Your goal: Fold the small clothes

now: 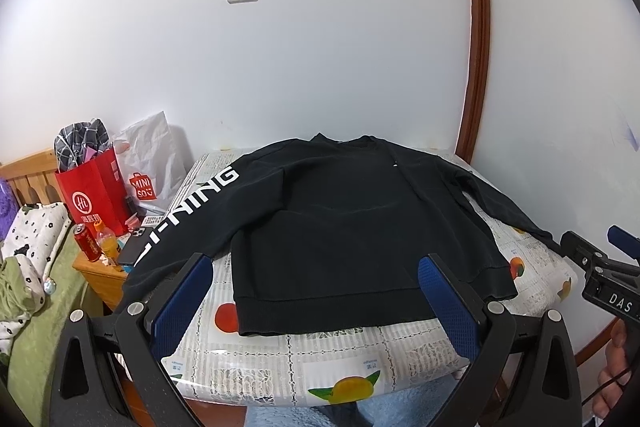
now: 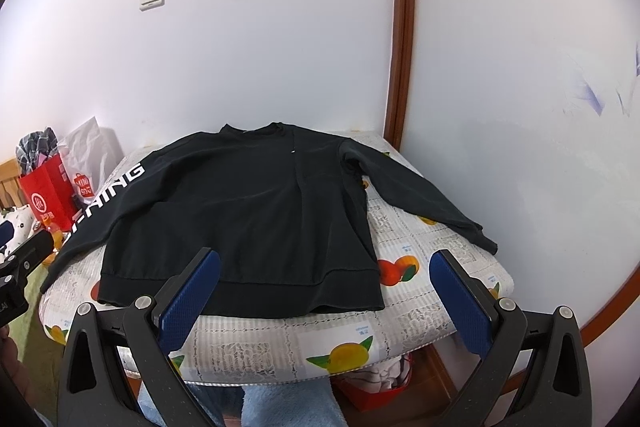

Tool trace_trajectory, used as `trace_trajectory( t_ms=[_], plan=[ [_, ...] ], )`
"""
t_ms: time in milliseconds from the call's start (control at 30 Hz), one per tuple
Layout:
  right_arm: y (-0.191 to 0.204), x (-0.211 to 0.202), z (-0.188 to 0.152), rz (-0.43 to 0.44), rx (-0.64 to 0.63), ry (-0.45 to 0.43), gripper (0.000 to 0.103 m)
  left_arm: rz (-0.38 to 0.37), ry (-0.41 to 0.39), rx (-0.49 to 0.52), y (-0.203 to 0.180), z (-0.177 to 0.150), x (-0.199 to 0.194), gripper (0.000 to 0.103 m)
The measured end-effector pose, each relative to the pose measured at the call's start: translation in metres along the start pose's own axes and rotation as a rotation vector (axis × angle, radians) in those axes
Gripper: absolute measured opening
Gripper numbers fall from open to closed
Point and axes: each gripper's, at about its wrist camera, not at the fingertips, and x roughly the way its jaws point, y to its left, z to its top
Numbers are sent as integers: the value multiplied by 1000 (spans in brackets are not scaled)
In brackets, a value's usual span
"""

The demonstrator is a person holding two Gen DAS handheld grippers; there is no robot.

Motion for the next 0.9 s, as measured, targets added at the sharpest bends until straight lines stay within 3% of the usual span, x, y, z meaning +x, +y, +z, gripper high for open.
trace_trajectory(
  t_ms=[567, 900],
  plan=[
    [17, 22, 18, 6, -38, -35, 103, -6, -19, -20, 21, 22, 17, 103],
    [35, 78, 33, 4, -67, 41, 103, -36, 73, -104, 55, 30, 68, 103]
  ],
)
